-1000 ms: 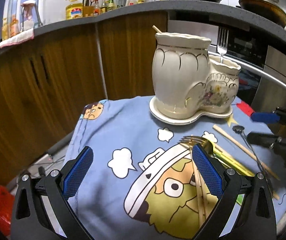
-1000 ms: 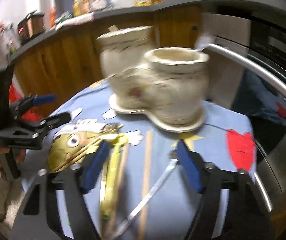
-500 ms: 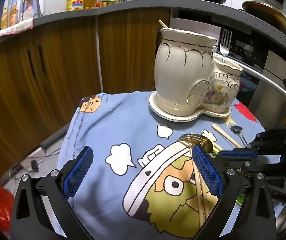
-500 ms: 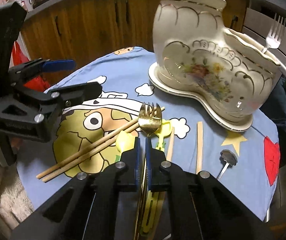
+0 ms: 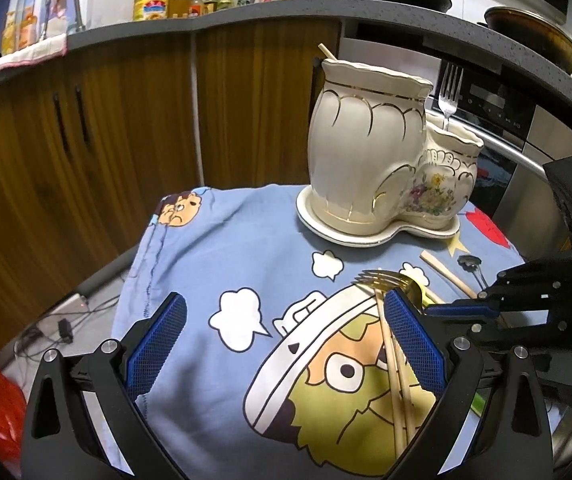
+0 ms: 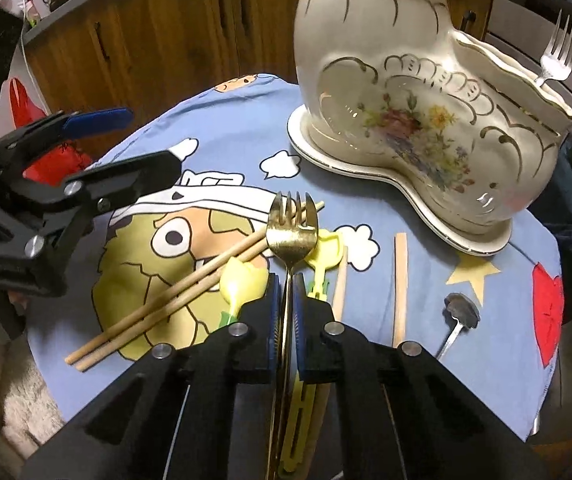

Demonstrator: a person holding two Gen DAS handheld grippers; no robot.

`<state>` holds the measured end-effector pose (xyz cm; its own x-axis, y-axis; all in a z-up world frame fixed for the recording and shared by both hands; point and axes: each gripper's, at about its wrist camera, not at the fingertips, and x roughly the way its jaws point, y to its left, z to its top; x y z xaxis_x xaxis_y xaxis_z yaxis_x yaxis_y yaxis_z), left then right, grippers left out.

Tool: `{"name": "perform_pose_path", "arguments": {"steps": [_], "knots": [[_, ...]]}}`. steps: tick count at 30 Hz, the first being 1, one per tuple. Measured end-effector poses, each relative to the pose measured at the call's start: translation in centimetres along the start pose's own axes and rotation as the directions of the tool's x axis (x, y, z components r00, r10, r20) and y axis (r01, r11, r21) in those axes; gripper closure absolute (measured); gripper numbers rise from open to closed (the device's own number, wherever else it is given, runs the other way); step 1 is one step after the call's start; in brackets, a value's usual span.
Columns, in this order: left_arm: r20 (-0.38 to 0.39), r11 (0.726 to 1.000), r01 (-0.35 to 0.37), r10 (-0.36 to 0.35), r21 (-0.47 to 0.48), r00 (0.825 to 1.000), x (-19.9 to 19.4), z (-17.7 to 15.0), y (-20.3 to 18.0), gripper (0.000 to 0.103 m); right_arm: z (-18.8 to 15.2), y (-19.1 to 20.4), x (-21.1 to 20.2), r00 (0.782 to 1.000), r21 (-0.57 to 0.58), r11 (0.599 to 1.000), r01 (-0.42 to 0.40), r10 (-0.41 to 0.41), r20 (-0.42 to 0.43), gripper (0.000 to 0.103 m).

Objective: Organize utensils
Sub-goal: 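Grasp a gold fork with the right tool while the left tool grasps a chopstick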

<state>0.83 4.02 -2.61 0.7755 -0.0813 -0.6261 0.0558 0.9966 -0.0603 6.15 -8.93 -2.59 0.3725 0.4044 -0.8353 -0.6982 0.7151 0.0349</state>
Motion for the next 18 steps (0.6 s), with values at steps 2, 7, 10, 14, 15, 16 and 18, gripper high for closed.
{"name": "perform_pose_path", "arguments": {"steps": [2,7,10,14,15,16,18], "knots": [[0.000,1.000,0.003,-0.003,-0.001,1.000,0.0,0.0,0.0,0.005,-0.1,-0.2,0.0,1.000,0.010,1.000,-0.007,0.007,0.010,0.098],[-0.007,1.000,0.012,-0.012,-0.005,1.000,0.0,0.0,0.0,0.005,-1.7,-1.2,-2.6,0.997,0.051,0.998,-0.039,0.036,0.071,0.098],[-0.022,0.999,0.022,-0.022,0.025,1.000,0.1,-0.1,-0.6,0.007,-2.7,-1.9,-4.5,0.989,0.067,0.996,-0.056,0.045,0.144,0.098],[-0.082,0.994,0.052,-0.044,0.100,0.996,0.5,-0.6,-2.6,0.025,-4.0,-2.4,-6.5,0.975,0.083,0.994,-0.070,0.051,0.216,0.098],[-0.096,0.992,0.055,-0.044,0.114,0.994,0.7,-0.7,-3.0,0.032,-4.2,-2.7,-6.9,0.971,0.081,0.994,-0.075,0.054,0.231,0.098],[-0.119,0.990,0.059,-0.044,0.130,0.992,0.9,-1.0,-3.6,0.043,-4.4,-2.9,-7.3,0.969,0.077,0.994,-0.075,0.054,0.241,0.098],[-0.152,0.988,0.074,-0.053,0.136,0.987,1.1,-1.4,-4.1,0.052,-4.6,-3.2,-7.7,0.965,0.075,0.994,-0.076,0.054,0.255,0.098]]}}
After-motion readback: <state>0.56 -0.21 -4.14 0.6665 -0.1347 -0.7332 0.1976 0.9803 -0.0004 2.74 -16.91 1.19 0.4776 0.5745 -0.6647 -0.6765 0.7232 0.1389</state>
